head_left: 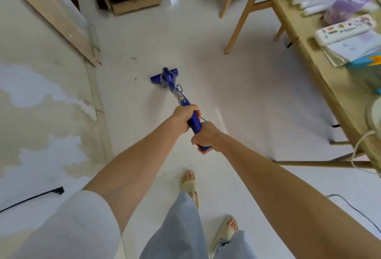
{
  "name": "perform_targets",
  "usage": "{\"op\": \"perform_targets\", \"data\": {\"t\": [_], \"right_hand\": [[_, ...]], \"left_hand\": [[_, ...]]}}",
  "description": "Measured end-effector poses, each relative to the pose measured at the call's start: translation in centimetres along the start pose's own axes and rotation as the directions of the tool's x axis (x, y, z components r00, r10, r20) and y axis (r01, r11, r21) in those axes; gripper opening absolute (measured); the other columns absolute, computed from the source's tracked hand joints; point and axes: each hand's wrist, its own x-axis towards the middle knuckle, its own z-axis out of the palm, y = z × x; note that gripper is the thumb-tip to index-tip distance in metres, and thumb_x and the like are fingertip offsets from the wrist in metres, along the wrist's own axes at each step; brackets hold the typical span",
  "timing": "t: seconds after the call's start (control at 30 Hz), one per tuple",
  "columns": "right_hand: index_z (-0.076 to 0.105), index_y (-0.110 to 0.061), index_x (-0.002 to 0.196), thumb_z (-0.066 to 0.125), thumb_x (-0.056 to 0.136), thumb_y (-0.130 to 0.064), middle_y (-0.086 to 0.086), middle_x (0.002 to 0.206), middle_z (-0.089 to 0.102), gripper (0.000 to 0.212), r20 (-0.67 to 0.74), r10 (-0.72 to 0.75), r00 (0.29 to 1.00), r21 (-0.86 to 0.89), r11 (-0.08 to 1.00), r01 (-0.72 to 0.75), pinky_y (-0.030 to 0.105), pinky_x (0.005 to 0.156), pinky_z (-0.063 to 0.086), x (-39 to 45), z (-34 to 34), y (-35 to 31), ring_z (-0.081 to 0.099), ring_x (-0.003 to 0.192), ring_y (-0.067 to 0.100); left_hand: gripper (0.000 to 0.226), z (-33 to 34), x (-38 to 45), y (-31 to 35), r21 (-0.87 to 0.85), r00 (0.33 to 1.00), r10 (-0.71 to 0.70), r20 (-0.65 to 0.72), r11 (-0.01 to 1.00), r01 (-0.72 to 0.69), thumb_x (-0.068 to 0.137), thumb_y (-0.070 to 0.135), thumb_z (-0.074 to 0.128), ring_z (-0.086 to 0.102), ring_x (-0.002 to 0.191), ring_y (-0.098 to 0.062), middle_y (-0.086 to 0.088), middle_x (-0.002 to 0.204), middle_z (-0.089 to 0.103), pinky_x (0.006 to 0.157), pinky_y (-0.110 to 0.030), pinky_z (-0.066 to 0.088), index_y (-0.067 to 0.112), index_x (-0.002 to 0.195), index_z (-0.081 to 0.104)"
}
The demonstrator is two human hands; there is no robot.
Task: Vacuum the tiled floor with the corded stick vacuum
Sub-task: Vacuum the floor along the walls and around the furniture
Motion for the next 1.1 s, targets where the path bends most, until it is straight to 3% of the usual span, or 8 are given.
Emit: {"op": "perform_targets", "data": {"t": [0.2, 0.37, 0.67, 0.93, 1.1], "right_hand": [[0.044, -0.006, 0.113, 0.062, 0.084, 0.002, 0.011, 0.081, 0.056, 0.035, 0.000, -0.001, 1.000, 0.014, 1.000, 0.001, 0.021, 0.040, 0.047, 3.2, 0.9, -3.8, 0.058, 0.051, 0.015], [0.043, -0.005, 0.120, 0.063, 0.084, 0.000, 0.014, 0.093, 0.057, 0.041, 0.014, -0.004, 1.000, 0.030, 1.000, 0.004, 0.020, 0.039, 0.047, 4.4, 2.3, -5.2, 0.059, 0.053, 0.016], [0.043, -0.006, 0.122, 0.059, 0.086, -0.002, 0.012, 0.095, 0.058, 0.040, -0.052, -0.010, 0.999, 0.022, 1.000, 0.011, 0.020, 0.044, 0.047, 2.8, 3.0, -3.2, 0.057, 0.053, 0.013], [0.047, -0.005, 0.113, 0.054, 0.084, -0.003, 0.009, 0.081, 0.056, 0.031, -0.171, -0.036, 0.985, 0.016, 0.999, 0.039, 0.022, 0.044, 0.044, -2.5, 3.5, 1.3, 0.054, 0.050, 0.014], [0.044, -0.006, 0.105, 0.061, 0.083, -0.007, 0.007, 0.070, 0.054, 0.028, -0.126, -0.052, 0.991, -0.051, 0.998, 0.046, 0.022, 0.043, 0.041, -6.6, 1.8, 4.1, 0.051, 0.047, 0.014]], "left_hand": [[0.016, -2.4, 3.2, 3.0, -0.004, 1.000, 0.000, -0.024, 1.000, 0.000, 0.092, 0.007, 0.054, 0.053, 0.061, -0.018, -0.009, 0.068, 0.057, 0.063, -0.028, 0.047, 0.004, 0.077, 0.052], [0.010, -4.0, 4.4, 3.9, -0.004, 0.999, -0.015, -0.043, 1.000, 0.015, 0.093, 0.010, 0.056, 0.055, 0.062, -0.017, -0.009, 0.071, 0.059, 0.062, -0.027, 0.049, 0.004, 0.086, 0.052], [0.016, -3.7, 2.8, 2.2, -0.042, 0.999, -0.043, -0.022, 0.998, 0.042, 0.092, 0.013, 0.060, 0.057, 0.062, -0.015, -0.008, 0.073, 0.060, 0.059, -0.027, 0.050, 0.002, 0.100, 0.052], [0.017, -2.1, -2.4, -1.0, -0.182, 0.987, -0.146, 0.070, 0.971, 0.157, 0.087, 0.013, 0.068, 0.055, 0.055, -0.015, -0.006, 0.065, 0.056, 0.058, -0.028, 0.051, 0.006, 0.087, 0.053], [0.008, 0.5, -6.7, -3.1, -0.238, 0.984, -0.121, 0.134, 0.960, 0.150, 0.090, 0.009, 0.054, 0.058, 0.054, -0.017, -0.006, 0.066, 0.054, 0.058, -0.027, 0.052, 0.005, 0.087, 0.048]]}}
